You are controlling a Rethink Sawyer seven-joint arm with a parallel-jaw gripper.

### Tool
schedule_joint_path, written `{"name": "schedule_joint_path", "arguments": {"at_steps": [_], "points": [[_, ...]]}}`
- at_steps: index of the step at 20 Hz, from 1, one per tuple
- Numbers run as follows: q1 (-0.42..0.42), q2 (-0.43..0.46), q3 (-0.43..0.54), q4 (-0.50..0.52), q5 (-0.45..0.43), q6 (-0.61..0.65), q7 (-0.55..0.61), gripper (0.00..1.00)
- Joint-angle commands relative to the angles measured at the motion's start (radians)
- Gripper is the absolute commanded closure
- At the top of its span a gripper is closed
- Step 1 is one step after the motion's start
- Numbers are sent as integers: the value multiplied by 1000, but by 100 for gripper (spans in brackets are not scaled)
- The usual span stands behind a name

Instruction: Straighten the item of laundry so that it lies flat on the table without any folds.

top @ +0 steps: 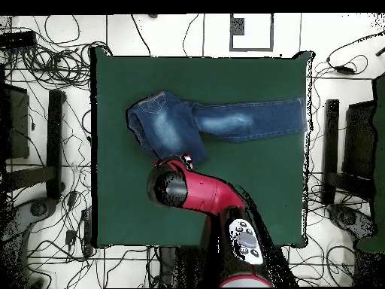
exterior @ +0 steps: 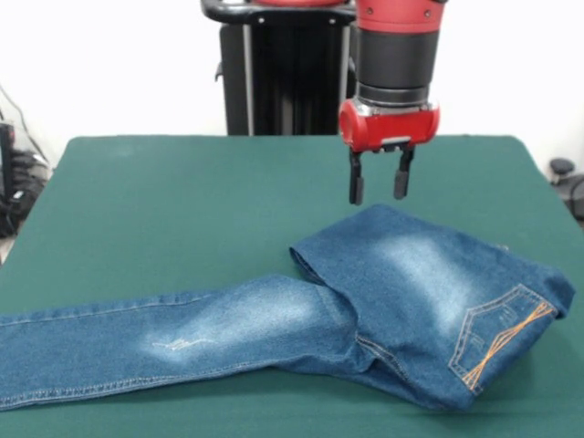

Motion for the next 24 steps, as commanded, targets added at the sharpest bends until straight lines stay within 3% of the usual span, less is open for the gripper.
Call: {"name": "schedule_joint_path", "arguments": {"at_steps": [1, 24], "points": [[12, 77, 126, 80, 59, -54, 296, 0], [47, 85, 120, 53, 81, -37, 291, 0]]}}
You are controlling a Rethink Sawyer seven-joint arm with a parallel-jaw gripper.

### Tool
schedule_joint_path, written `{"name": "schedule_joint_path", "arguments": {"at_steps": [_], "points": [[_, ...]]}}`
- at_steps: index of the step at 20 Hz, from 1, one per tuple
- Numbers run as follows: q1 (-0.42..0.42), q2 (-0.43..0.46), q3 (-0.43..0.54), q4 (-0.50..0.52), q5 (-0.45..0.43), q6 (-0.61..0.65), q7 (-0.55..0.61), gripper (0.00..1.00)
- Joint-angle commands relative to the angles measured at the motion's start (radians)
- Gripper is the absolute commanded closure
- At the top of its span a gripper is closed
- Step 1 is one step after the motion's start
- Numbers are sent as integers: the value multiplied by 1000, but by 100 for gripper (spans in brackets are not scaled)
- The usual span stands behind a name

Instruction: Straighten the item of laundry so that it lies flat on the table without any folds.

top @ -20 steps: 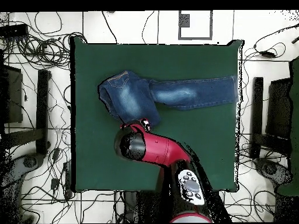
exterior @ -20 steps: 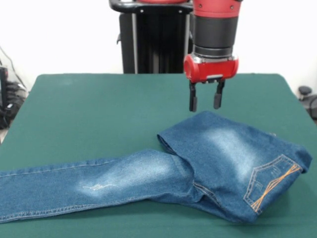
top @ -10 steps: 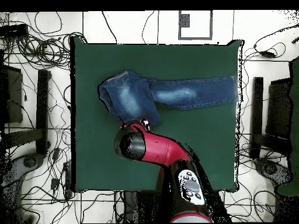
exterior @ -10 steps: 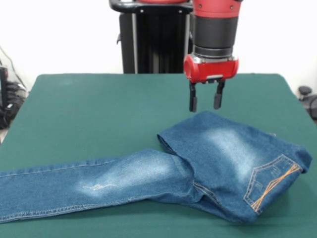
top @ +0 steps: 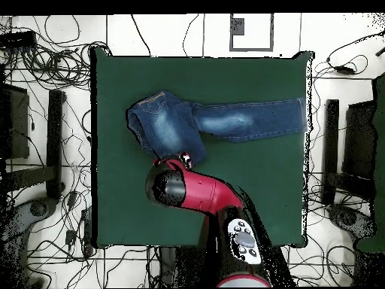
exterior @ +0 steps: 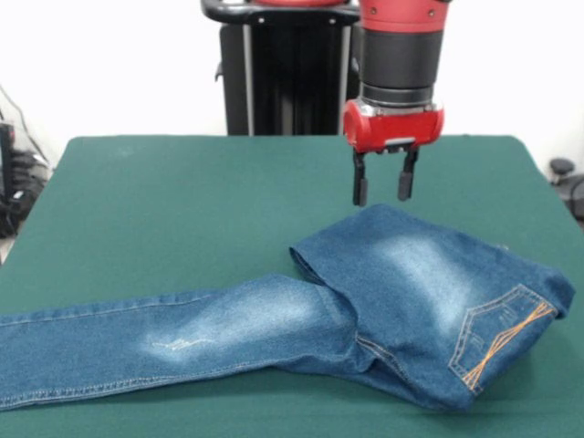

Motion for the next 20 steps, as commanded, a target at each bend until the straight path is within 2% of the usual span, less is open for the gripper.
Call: {"name": "schedule_joint_path", "arguments": {"at_steps": [1, 11, 20], "points": [[38, 83, 123, 56, 64, -27, 293, 0], [39, 97, 125, 49, 65, -42, 282, 0], [32, 162, 113, 28, 54, -113, 284, 0]]}}
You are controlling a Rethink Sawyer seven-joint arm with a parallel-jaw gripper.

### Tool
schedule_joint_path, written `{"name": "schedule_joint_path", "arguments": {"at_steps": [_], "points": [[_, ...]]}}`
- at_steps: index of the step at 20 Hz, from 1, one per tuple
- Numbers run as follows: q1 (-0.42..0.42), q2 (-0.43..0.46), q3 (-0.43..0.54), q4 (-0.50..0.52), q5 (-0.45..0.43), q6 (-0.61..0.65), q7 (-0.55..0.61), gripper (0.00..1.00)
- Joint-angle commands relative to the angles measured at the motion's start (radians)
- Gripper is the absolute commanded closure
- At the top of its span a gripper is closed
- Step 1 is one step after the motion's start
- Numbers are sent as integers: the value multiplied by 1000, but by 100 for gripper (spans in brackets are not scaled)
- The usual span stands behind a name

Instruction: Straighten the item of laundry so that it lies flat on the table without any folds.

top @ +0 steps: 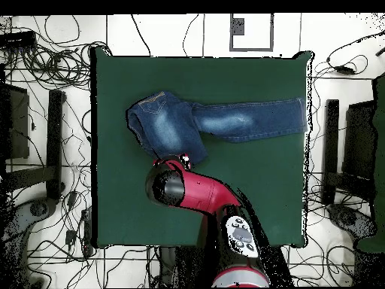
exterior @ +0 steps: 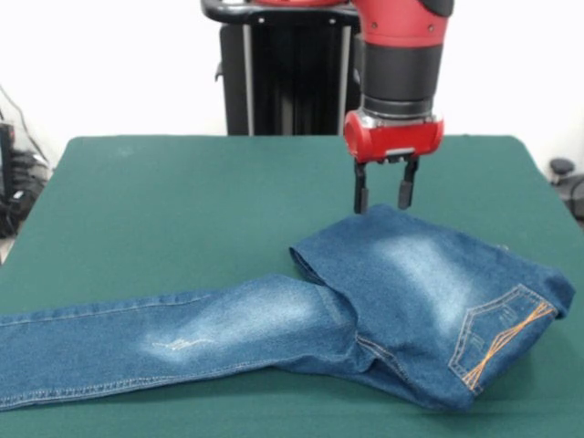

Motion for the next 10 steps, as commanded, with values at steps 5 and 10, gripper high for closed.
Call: {"name": "schedule_joint_path", "arguments": {"at_steps": [5, 10], "points": [[37, 127, 102, 20, 50, -67, 284, 0], [40, 125, 101, 25, 49, -68, 284, 0]]}}
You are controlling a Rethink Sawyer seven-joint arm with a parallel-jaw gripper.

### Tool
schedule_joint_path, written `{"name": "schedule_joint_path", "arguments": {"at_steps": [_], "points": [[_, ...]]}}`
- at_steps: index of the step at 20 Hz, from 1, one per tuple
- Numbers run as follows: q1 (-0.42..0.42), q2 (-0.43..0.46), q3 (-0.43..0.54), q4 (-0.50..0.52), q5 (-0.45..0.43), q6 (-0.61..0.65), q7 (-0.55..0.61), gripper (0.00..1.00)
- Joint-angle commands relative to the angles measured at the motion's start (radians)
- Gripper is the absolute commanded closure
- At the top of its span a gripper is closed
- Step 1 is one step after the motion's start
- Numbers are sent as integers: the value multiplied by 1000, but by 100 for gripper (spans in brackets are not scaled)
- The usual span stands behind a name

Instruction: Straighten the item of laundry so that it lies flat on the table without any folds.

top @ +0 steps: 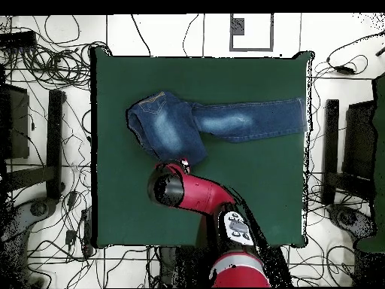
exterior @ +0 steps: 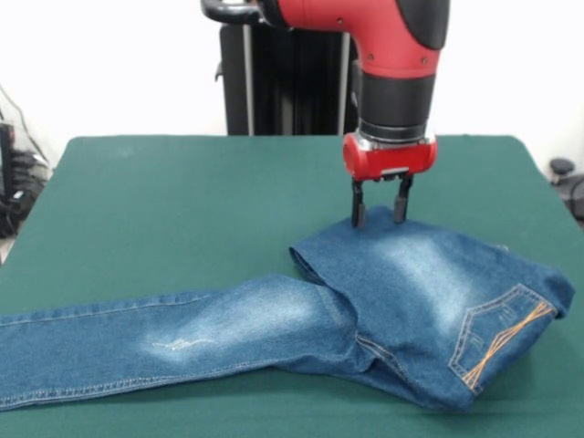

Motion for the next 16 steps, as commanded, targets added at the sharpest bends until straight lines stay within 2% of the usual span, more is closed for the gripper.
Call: {"name": "schedule_joint_path", "arguments": {"at_steps": [1, 5, 12, 16], "points": [[40, 48, 100, 26, 48, -34, 284, 0], [45, 39, 99, 36, 51, -22, 287, 0], [81, -14, 83, 52, 40, 96, 249, 0], [91, -29, 83, 53, 33, 113, 236, 0]]}}
